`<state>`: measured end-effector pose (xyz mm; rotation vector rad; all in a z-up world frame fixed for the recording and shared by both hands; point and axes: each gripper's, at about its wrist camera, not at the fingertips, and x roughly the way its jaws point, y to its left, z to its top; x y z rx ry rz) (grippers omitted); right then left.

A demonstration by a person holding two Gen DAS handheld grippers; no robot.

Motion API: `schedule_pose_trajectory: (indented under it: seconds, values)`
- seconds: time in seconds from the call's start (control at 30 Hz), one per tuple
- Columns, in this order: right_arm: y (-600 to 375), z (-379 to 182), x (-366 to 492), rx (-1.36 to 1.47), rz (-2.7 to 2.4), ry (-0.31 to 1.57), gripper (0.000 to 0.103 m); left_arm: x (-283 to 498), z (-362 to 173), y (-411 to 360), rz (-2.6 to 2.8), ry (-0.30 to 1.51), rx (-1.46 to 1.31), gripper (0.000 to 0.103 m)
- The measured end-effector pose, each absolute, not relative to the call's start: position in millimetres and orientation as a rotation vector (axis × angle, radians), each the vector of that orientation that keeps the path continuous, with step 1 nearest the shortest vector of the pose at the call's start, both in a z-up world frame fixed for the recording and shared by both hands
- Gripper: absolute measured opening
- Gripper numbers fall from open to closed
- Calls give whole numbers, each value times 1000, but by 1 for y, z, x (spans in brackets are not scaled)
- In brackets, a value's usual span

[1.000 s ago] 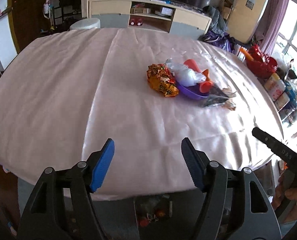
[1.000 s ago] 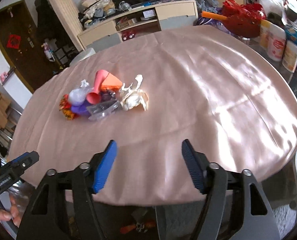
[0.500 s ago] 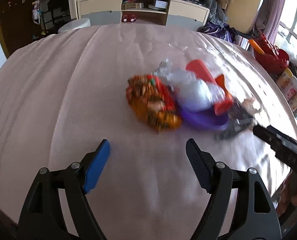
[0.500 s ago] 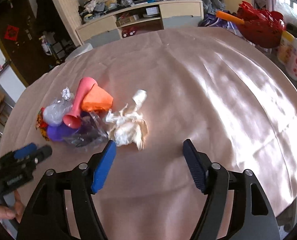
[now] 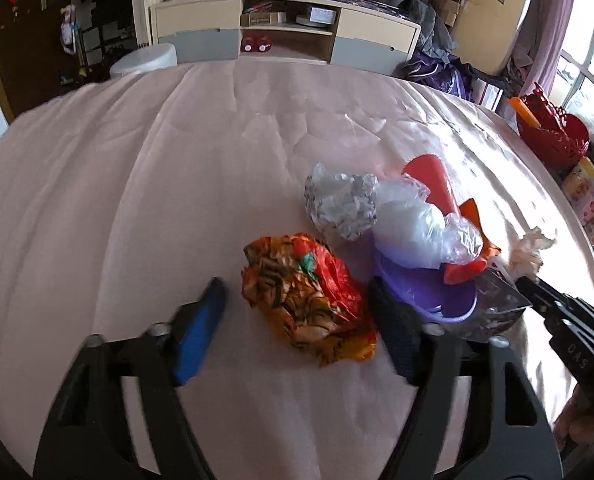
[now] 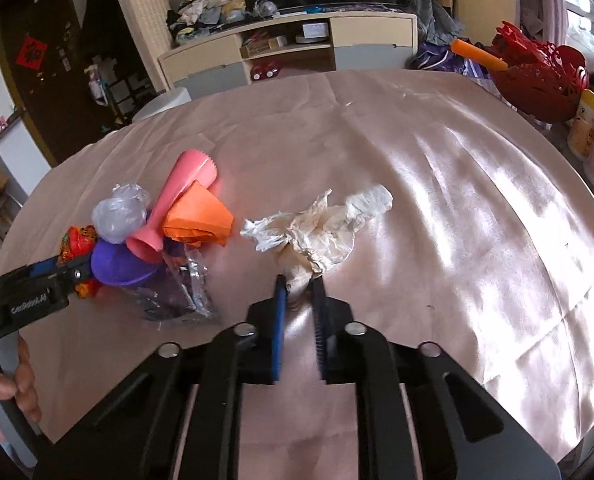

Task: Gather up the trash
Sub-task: 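Grasp the orange snack wrapper with the left tool while the right tool grasps crumpled white paper, then carry both items down over the black bin and open both tools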

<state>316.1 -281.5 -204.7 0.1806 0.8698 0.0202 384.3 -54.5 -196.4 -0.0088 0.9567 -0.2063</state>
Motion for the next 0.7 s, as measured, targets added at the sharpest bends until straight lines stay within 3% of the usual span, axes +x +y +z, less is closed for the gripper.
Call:
schedule_pose_trajectory:
  seconds: [0.03,0.33,0.7]
  values:
    - [-282,-205,315,182,22,869,10,385,-196,-55,-198,951,1,51]
    - [-281,-204,293,182,20,891,9,359,-195,-48,-183,958,11,42]
    - [-272,-170,217,207,99,853,8,262,-155,-33,-215,928,-37,40]
